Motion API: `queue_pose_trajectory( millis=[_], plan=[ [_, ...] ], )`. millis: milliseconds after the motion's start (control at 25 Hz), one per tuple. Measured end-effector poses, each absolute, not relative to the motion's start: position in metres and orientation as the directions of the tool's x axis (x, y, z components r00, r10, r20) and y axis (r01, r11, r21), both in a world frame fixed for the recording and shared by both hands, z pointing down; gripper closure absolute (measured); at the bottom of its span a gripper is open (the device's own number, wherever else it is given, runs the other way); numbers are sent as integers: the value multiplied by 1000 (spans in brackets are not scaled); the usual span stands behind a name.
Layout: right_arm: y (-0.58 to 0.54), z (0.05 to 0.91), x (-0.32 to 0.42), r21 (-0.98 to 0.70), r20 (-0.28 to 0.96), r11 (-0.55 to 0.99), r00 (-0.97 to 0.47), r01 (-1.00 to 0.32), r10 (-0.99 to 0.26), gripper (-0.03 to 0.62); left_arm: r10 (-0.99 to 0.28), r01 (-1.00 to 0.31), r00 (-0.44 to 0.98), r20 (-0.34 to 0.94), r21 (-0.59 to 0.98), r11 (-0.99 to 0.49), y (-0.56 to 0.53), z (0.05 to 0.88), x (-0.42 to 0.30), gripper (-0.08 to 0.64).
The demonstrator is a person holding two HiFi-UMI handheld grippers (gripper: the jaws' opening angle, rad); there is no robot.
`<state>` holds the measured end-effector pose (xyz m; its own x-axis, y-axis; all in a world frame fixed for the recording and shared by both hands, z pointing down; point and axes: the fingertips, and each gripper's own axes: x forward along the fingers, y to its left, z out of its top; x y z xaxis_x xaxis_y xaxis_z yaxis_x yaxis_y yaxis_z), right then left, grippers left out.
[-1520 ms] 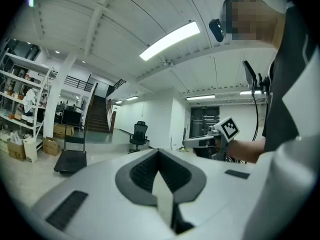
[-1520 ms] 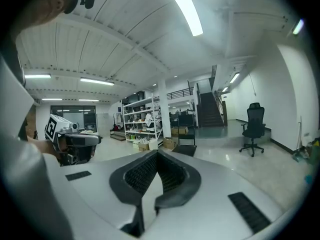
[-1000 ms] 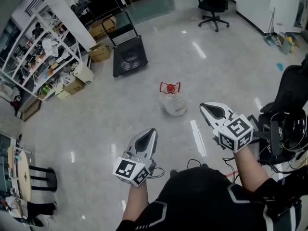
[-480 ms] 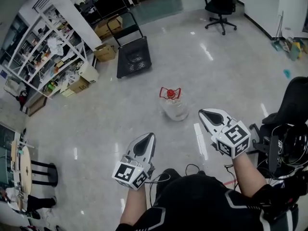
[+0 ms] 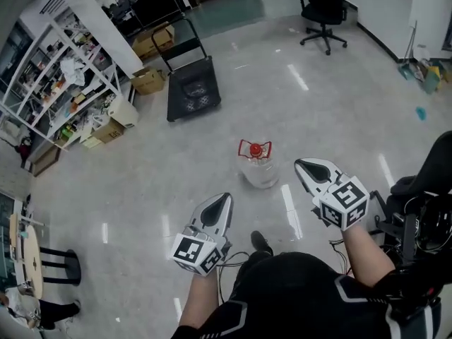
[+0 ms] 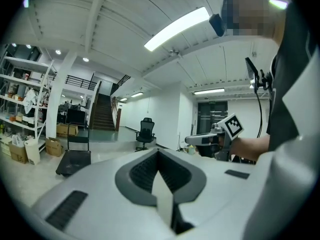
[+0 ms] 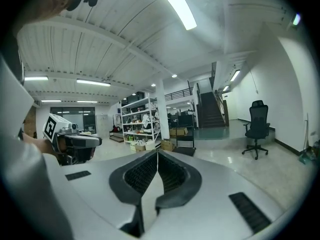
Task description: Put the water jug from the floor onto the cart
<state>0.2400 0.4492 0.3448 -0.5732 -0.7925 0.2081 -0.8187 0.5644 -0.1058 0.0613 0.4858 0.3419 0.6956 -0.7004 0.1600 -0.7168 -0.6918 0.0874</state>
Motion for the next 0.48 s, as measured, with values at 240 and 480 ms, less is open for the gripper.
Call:
queue_pose_trajectory(
  millis=[240,480],
  plan=[
    [374,339,201,-73,248,544,-544,-836,-802,589,-681,-692,722,125,121,-712,408,340,17,569],
    [312,345,169,-96,266,519,-525,-849,-809,588,-674,-684,729,122,150,-714,347,349,-15,569]
  ],
)
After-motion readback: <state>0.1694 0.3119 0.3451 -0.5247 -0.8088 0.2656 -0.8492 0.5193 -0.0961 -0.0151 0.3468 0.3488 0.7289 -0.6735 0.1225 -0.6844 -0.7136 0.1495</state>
